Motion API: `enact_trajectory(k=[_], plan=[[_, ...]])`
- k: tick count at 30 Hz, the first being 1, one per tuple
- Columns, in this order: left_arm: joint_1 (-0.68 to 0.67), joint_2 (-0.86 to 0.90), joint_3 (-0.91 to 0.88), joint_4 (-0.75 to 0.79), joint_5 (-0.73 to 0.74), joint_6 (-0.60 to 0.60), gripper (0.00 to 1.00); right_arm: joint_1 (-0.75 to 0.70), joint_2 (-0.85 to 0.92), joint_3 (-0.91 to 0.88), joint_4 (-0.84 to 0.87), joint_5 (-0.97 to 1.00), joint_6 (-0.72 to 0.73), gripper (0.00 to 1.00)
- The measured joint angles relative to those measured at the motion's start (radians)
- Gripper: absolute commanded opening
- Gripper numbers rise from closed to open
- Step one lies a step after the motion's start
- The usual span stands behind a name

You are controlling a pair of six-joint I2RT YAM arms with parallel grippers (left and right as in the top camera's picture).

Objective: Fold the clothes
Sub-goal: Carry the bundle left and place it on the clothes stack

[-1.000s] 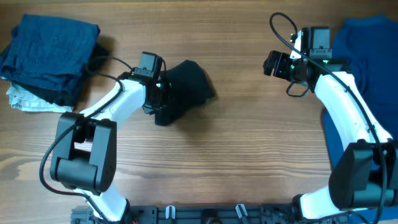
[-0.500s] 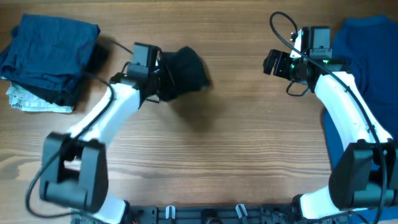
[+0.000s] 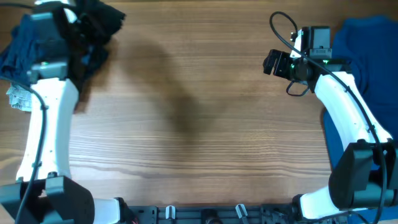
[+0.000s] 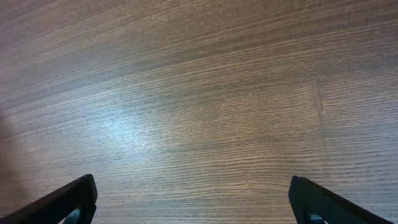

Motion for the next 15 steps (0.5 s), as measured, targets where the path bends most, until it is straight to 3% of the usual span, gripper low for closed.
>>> enact_trajectory(k=[7, 11, 15], plan=[[0.279, 0.003, 0.043, 0.135, 0.014, 0.085, 0.04, 0.0, 0.0, 0.0, 0.001, 0.0, 0.0, 1.0], [0.32, 0.097, 0.05, 0.303, 0.096, 0.087, 0.04, 0.0, 0.0, 0.0, 0.003, 0.0, 0.0, 1.0], [0.32, 0.22, 0.051, 0.308, 0.14, 0.089, 0.04, 0.0, 0.0, -0.001, 0.002, 0.0, 0.0, 0.99]])
